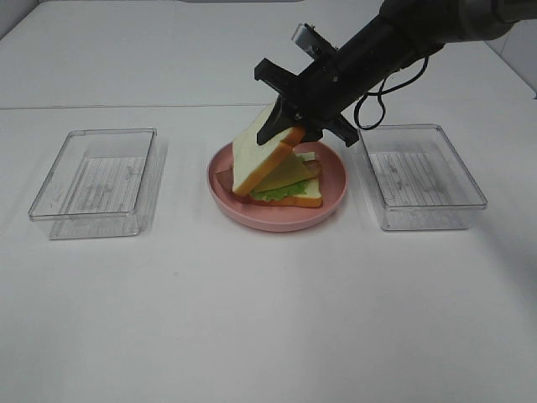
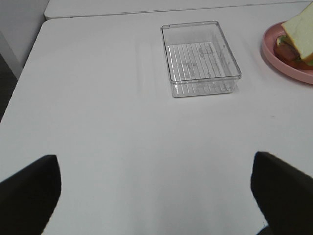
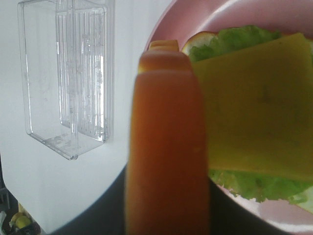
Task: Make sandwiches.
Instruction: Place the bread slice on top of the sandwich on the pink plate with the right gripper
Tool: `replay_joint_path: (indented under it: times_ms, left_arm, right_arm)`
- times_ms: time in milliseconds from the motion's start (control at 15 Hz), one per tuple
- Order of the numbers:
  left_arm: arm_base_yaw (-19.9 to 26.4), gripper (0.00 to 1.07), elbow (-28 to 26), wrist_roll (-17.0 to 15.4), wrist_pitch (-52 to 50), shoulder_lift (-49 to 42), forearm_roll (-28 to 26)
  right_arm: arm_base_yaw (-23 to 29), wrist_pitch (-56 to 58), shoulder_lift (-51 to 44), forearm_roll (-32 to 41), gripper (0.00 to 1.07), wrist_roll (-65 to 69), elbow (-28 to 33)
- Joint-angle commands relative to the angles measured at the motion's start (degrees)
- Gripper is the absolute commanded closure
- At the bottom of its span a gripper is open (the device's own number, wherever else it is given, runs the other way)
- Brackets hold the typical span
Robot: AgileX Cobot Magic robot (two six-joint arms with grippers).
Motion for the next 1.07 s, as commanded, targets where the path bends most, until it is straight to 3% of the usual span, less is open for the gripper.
replay_joint_path:
  times_ms: [67, 333, 400, 467, 533, 600, 667, 733, 1067]
  left_arm:
    - [0.23, 0.09, 0.11, -0.06, -0.23, -0.34, -0.4]
    - [0.23, 0.09, 0.11, -0.06, -0.23, -0.34, -0.4]
    - [0.23, 0.09, 0.11, -0.06, -0.23, -0.34, -0.4]
    - [0.23, 0.09, 0.11, -0.06, -0.23, -0.34, -0.4]
    - [0.23, 0.09, 0.11, -0.06, -0.23, -0.34, -0.4]
    - [0.23, 0.09, 0.11, -0.06, -0.23, -0.34, -0.4]
    - [0.23, 0.09, 0.11, -0.06, -0.23, -0.34, -0.4]
    - [0.23, 0.09, 0.11, -0.06, -0.23, -0.34, -0.4]
    - [0.23, 0.09, 0.11, -0.06, -0.23, -0.34, -0.4]
  right_arm:
    - [0.06, -0.06, 1.49, 3.55, 1.07, -2.58, 0.17]
    - [0.06, -0.92, 1.83, 0.29, 1.05, -3.27, 0.17]
    - [0.06, -1.43, 1.83, -0.74, 0.95, -2.81, 0.17]
    - [0.06, -1.55, 1.83, -1.32, 0.68, -2.46, 0.17]
    - [0.06, -1.55, 1.83, -1.55, 0.59, -2.46, 0.17]
    - [0.06, -1.55, 1.83, -2.06, 0.38, -3.15, 0.17]
    - [0.06, -1.15, 1.78, -2.23, 0.26, -4.41, 0.17]
    - [0.06, -0.4, 1.78, -2.18, 0.22, -6.36, 0.11]
    - [0.06, 1.26, 0.52, -7.05, 0.22, -7.16, 0.06]
